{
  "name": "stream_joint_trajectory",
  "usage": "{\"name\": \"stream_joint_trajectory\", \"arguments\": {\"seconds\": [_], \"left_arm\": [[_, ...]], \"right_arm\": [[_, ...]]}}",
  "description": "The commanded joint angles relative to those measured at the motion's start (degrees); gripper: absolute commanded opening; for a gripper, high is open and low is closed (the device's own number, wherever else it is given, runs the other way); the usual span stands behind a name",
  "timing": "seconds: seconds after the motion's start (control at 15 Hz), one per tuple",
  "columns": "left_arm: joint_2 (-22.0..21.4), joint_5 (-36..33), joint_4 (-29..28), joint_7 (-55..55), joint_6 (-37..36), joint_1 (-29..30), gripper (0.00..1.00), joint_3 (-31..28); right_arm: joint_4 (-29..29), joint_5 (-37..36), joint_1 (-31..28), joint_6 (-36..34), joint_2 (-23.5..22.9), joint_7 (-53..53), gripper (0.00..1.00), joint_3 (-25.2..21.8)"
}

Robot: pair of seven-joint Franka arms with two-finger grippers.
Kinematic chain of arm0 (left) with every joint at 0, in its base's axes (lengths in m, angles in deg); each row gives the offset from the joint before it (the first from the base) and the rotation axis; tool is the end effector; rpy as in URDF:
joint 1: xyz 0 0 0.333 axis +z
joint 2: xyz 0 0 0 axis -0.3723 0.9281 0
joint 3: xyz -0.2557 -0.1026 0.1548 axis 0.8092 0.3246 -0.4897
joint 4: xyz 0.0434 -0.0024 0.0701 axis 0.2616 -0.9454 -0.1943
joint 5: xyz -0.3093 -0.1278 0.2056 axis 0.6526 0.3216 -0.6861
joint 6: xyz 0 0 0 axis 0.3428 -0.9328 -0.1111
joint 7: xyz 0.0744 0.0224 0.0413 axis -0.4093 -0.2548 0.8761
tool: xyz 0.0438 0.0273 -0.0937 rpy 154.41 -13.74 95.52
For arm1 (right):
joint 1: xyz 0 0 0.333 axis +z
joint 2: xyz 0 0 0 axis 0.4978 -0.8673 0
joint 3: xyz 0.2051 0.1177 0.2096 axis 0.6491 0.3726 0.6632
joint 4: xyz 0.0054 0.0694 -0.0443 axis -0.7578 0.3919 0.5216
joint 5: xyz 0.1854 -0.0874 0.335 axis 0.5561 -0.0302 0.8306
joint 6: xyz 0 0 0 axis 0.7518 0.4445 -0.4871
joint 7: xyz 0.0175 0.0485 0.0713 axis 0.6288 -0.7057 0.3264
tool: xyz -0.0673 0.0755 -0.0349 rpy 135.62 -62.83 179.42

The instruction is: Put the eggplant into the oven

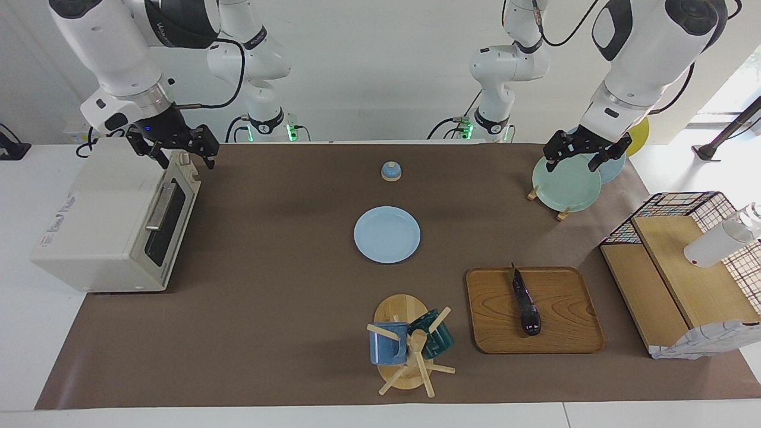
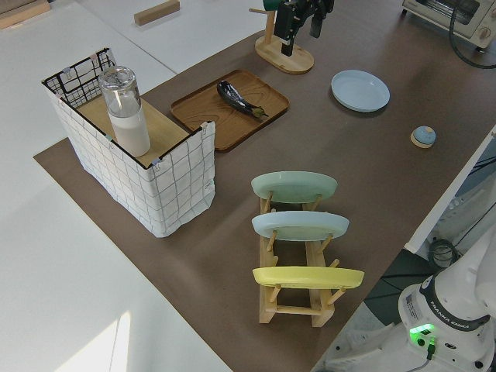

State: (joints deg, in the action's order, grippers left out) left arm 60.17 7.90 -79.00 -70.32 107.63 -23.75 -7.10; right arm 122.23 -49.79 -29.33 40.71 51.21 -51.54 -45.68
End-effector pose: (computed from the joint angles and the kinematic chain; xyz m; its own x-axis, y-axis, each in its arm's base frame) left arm 0.5436 -0.0757 0.6005 0.9954 -0.0728 -0.0616 -0.0719 -0.9973 0.0163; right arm 0.5380 -0.0100 0.5987 0.9982 -0.0303 -0.0513 -0.0301 -0.9995 0.0047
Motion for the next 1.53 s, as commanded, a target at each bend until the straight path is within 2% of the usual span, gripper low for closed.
{"name": "stream_joint_trajectory", "arguments": {"seconds": [0.0,0.6,0.66,0.8,0.86,0.93,1.0,1.13,1.33,1.46], "left_arm": [[-1.4,0.6,-1.6,-0.8,0.9,0.7,1.00,0.2],[-1.4,0.6,-1.6,-0.7,0.9,0.7,1.00,0.2],[-1.4,0.6,-1.6,-0.7,0.9,0.7,1.00,0.2],[-1.4,0.6,-1.6,-0.8,0.9,0.7,1.00,0.2],[-1.4,0.7,-1.6,-0.8,0.9,0.7,1.00,0.2],[-1.4,0.7,-1.6,-0.8,0.9,0.7,1.00,0.2],[-1.4,0.6,-1.6,-0.8,0.6,0.7,1.00,0.2],[-1.4,0.6,-1.6,-0.7,0.4,0.8,1.00,0.2],[-1.4,0.7,-1.5,-0.6,0.7,1.1,1.00,0.2],[-1.4,0.7,-1.4,-0.6,0.8,0.9,1.00,0.2]], "right_arm": [[-0.6,0.8,-0.2,-0.1,-0.2,-0.4,1.00,0.2],[1.4,0.7,-0.7,0.7,0.8,0.0,1.00,0.1],[2.7,0.7,-1.0,2.4,1.1,0.1,0.80,0.1],[5.3,0.7,-1.3,4.1,2.1,3.0,0.13,-0.3],[7.5,0.7,-2.1,6.3,3.1,8.5,0.00,-0.3],[9.5,0.8,-2.9,8.2,3.8,13.5,0.00,-0.3],[9.6,0.9,-3.2,8.1,3.9,13.9,0.00,-0.4],[9.4,0.0,-3.4,7.8,3.8,11.0,0.00,-0.6],[12.0,-7.0,-4.8,8.6,4.2,2.6,0.00,-0.6],[12.6,-8.3,-6.6,9.3,3.6,1.1,0.00,-0.6]]}}
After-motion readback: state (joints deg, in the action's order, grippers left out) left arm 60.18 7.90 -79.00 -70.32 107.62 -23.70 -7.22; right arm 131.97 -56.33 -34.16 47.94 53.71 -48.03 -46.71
